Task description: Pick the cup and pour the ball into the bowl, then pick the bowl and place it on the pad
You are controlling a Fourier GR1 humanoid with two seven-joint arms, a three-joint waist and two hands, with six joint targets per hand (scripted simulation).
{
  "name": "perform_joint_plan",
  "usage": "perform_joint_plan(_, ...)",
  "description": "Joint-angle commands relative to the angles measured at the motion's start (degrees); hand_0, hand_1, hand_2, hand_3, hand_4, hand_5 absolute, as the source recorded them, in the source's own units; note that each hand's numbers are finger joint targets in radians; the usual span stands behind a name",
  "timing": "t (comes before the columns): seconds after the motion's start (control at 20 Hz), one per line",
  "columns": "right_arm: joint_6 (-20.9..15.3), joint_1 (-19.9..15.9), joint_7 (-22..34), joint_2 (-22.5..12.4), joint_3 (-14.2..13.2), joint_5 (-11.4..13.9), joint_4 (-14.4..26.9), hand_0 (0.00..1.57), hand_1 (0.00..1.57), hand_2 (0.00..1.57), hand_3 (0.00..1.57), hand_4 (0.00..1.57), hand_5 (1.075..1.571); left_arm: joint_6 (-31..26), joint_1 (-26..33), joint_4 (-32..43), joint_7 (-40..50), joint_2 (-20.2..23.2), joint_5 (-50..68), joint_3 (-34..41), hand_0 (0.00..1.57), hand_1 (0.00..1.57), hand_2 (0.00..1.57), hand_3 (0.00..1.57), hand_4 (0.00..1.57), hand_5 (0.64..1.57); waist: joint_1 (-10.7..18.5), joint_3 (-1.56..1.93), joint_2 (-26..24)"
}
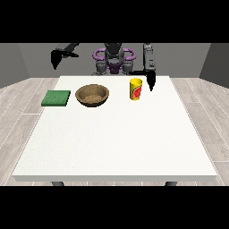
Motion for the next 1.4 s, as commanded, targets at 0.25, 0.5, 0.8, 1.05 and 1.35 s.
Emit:
perform_joint_plan(0.25,2.8,0.4,-7.4,-0.3,-1.8,0.8,7.7,0.00,0.00,0.00,0.00,0.00,1.571,3.5,-4.7,15.7,-12.5,-2.1,-2.4,-0.2,0.00,0.00,0.00,0.00,0.00,1.519,0.3,0.03,1.4)
perform_joint_plan(0.5,2.8,-3.7,-7.4,-1.0,-2.1,0.7,9.7,0.00,0.00,0.00,0.00,0.00,1.571,4.1,-12.4,23.9,-14.3,0.8,-1.4,2.3,0.00,0.00,0.00,0.00,0.00,1.521,0.1,0.02,4.2)
perform_joint_plan(0.8,3.1,0.9,-12.8,1.3,0.3,3.9,7.8,0.00,0.00,0.00,0.00,0.00,1.571,5.3,-13.0,30.5,-20.9,1.1,-1.1,3.8,0.00,0.00,0.00,0.00,0.00,1.527,-2.1,0.03,5.9)
perform_joint_plan(1.05,3.5,-4.7,-7.6,-2.8,-3.1,0.4,6.7,0.00,0.00,0.00,0.00,0.00,1.570,18.4,-10.7,30.7,-26.5,0.3,-8.7,0.8,1.29,1.29,1.57,1.57,1.40,1.268,-3.3,0.02,8.0)
perform_joint_plan(1.35,5.9,-2.6,-5.7,-3.8,-2.8,-0.5,6.7,0.00,0.00,0.00,0.00,0.00,1.570,23.8,-11.5,29.4,-20.9,-0.6,-10.9,0.2,1.33,1.33,1.57,1.57,1.50,1.241,-5.7,0.03,4.5)
